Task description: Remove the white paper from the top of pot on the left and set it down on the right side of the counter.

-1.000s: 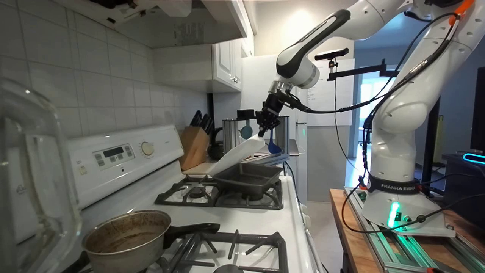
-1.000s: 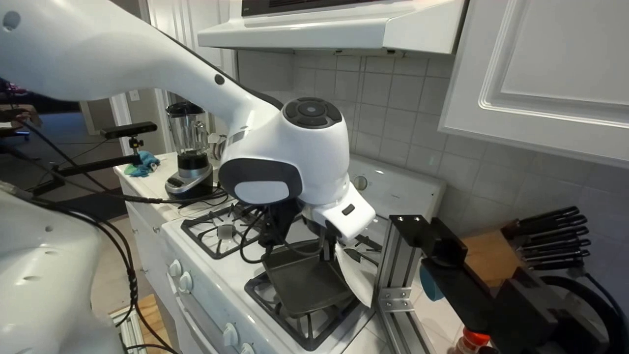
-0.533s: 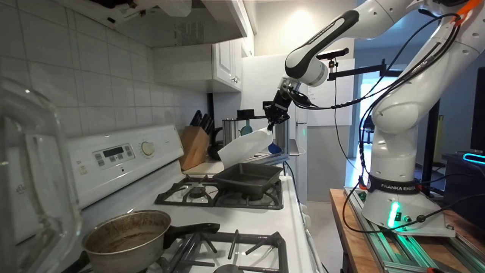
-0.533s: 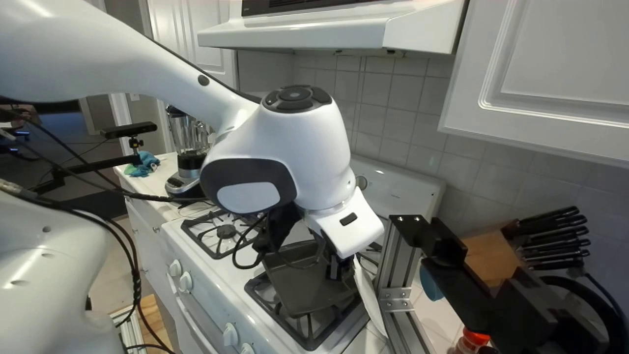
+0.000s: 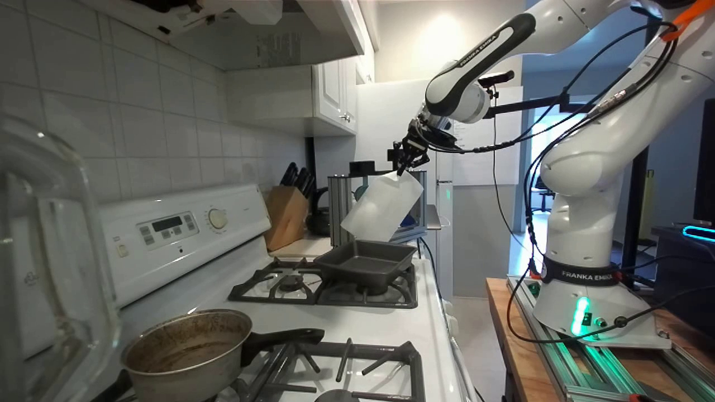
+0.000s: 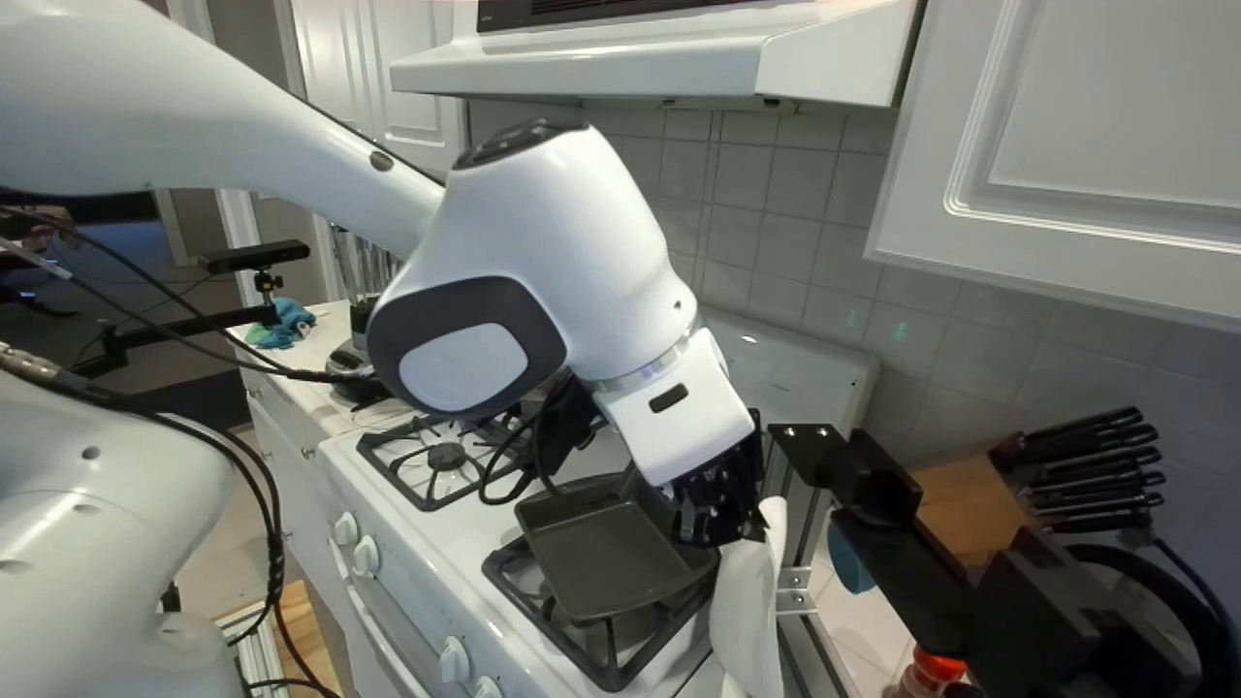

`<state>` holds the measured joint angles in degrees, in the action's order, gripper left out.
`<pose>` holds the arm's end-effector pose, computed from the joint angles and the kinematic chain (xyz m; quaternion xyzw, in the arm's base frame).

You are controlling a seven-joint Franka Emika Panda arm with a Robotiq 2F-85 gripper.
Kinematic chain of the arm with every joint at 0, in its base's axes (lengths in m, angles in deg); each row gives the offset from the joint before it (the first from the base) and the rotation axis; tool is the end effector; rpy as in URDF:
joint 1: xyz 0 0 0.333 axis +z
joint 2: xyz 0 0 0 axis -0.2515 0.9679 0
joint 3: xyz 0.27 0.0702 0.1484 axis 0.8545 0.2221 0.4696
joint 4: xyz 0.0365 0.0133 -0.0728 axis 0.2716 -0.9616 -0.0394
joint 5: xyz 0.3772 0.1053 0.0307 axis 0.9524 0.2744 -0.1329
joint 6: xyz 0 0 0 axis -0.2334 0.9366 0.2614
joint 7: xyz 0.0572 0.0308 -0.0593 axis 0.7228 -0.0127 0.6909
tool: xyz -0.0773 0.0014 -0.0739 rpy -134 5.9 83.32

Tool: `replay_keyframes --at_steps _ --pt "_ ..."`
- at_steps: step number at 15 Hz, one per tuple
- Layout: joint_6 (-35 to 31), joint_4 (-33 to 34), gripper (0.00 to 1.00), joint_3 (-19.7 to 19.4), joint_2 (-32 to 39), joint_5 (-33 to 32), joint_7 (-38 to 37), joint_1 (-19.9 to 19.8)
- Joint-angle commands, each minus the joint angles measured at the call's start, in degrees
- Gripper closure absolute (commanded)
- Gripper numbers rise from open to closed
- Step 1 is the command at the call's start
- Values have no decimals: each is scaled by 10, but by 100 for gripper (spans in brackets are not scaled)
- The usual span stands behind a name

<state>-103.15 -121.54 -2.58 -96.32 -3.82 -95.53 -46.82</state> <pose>0.3262 -0.2133 0.4611 -0.7604 0.5786 -0.2892 0.0584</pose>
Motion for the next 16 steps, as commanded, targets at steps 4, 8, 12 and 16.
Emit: replay_keyframes --at_steps 4,8,12,16 --pt "-61 -8 100 91 -35 -75 -95 -86" --pt "-81 -6 100 159 -28 -112 -120 -129" --pt "-87 0 100 231 6 -155 -138 -167" --pt "-78 -1 100 284 49 -201 -138 -177"
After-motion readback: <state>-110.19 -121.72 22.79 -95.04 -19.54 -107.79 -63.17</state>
